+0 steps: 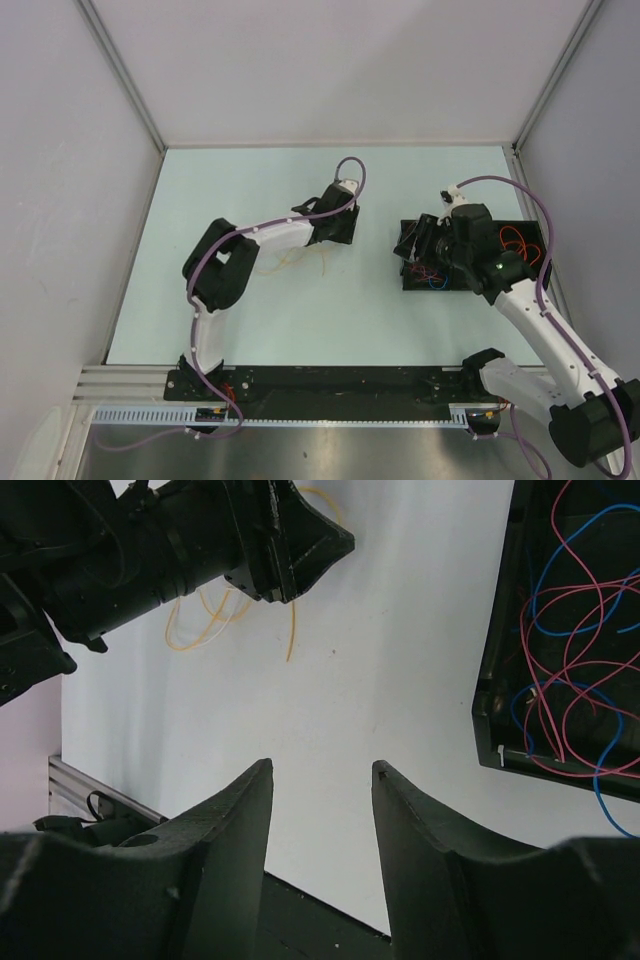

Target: Untangle the cables

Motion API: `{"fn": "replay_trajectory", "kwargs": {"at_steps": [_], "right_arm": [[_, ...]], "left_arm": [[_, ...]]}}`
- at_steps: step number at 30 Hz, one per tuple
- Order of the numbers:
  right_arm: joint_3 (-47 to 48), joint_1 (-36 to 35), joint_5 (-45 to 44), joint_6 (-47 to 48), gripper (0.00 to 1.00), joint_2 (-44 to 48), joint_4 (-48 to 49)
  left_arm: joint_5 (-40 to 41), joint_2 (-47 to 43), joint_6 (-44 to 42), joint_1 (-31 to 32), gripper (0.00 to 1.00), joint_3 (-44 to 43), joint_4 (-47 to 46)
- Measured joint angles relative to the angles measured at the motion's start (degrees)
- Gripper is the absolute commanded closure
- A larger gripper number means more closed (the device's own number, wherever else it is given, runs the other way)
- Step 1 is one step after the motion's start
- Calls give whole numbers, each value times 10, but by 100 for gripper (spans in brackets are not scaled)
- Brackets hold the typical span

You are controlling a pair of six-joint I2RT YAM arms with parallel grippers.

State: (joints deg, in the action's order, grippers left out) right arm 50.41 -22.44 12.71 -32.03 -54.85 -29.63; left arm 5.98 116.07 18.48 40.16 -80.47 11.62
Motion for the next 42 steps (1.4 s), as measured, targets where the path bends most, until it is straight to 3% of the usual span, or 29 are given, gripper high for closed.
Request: {"fn": "replay_trajectory", "kwargs": {"at_steps": [8, 16, 19, 20, 33, 42], "right_arm": [[-1, 3, -2, 15, 50, -17, 0], [-5, 14, 4, 23, 50, -36, 7], [-5, 17, 7, 23, 50, -38, 8], [-6, 17, 8, 23, 50, -39, 9], [-6, 23, 35, 20, 50, -38, 21], [-1, 28, 85, -5, 50, -13, 61]], "left_arm": [[26, 38, 15, 1, 61, -41, 6], [45, 53, 25, 1, 61, -46, 25], [49, 55, 30, 1, 81, -46, 27], [50, 55, 32, 1, 100, -46, 27], [36, 32, 35, 5, 100, -53, 62], [-11, -225, 26, 11, 100, -71, 104]]}}
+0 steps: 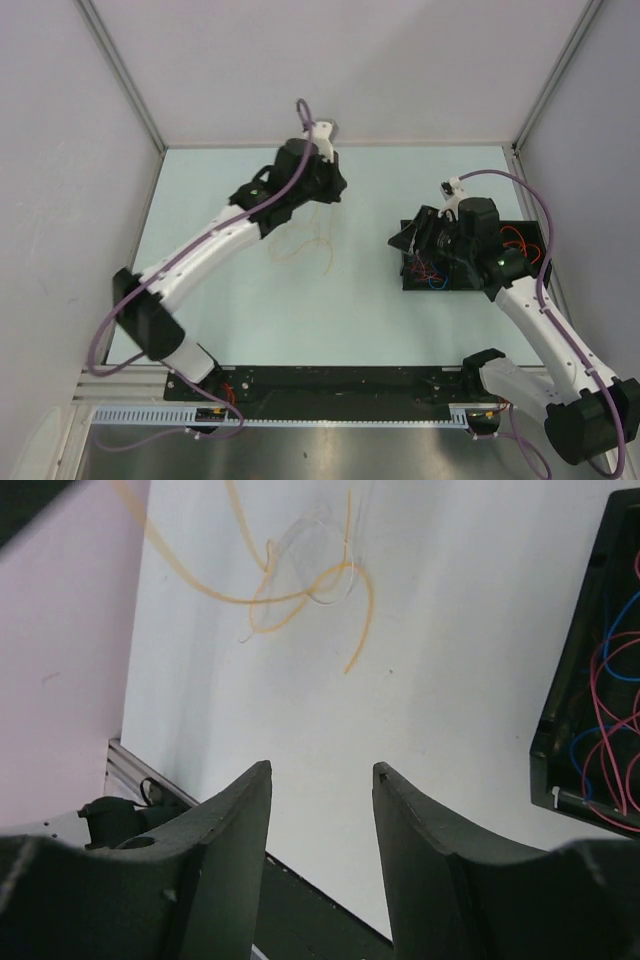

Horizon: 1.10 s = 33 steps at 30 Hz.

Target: Untangle the cables

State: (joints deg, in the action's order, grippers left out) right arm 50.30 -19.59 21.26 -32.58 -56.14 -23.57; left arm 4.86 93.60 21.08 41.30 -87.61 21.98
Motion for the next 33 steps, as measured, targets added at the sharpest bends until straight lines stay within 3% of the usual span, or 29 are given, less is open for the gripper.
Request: {"fn": "replay_trajectory", "kwargs": {"at_steps": [6, 16, 25, 33], "right_arm": [[22, -3, 16, -6, 47, 16, 15], [25, -31, 72, -16, 35, 63, 95], [58, -34, 80, -4, 31, 82, 165], [56, -85, 26, 37, 29, 13, 157]], "left_arm": [[-50, -138, -2, 1, 100, -19, 0], [-144, -150, -12, 2, 100, -160, 24], [-238, -218, -23, 3, 100, 5, -13], [-247, -246, -51, 4, 100, 24, 2]]}}
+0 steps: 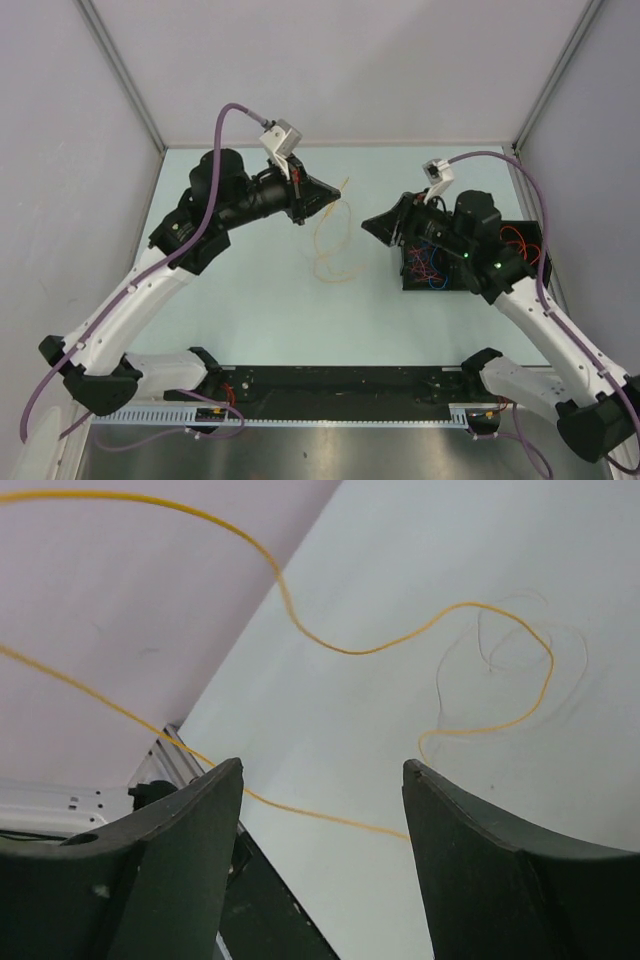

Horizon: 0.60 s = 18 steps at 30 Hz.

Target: Untangle the cables

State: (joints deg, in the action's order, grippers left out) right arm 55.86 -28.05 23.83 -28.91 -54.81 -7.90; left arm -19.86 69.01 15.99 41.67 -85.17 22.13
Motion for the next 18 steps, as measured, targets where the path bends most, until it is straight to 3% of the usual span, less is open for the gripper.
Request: {"fn": "replay_trajectory", "kwargs": {"at_steps": [5, 13, 18], "right_arm": [[-7, -16, -45, -41, 19, -66, -16], [-11, -11, -71, -151, 17, -164, -6], [-16, -11, -74, -210, 17, -220, 17]], "left_arm": [[0, -38, 0, 0, 100, 47, -24], [-2, -85, 0, 0, 100, 199, -54], [-9, -98, 0, 0, 100, 238, -62]]}}
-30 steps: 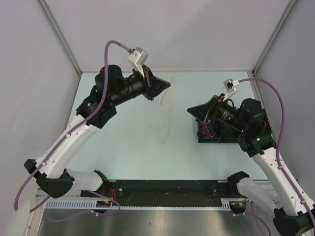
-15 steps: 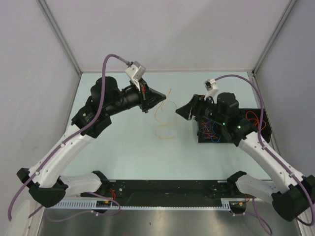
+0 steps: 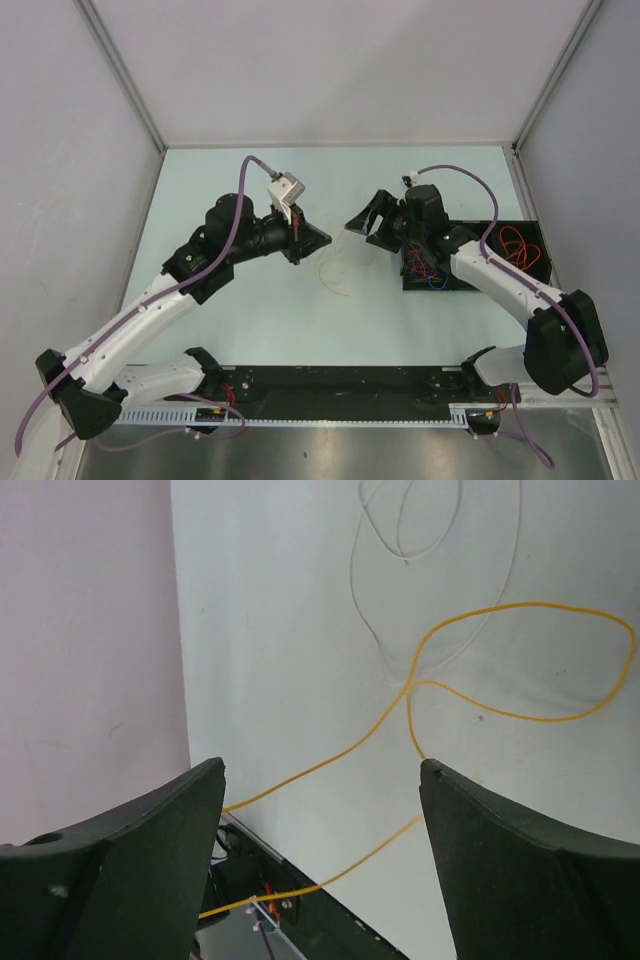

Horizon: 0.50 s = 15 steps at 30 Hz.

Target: Untangle the cables

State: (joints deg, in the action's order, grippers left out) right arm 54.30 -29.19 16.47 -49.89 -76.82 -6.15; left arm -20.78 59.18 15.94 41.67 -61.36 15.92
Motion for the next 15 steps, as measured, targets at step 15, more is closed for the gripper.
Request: {"fn": "replay_trajectory", "kwargs": {"at_steps": [15], "right_arm": [[-5, 6, -63, 55, 26, -89, 7]], "left_arm": [[18, -19, -13, 0, 100, 2, -4]]}}
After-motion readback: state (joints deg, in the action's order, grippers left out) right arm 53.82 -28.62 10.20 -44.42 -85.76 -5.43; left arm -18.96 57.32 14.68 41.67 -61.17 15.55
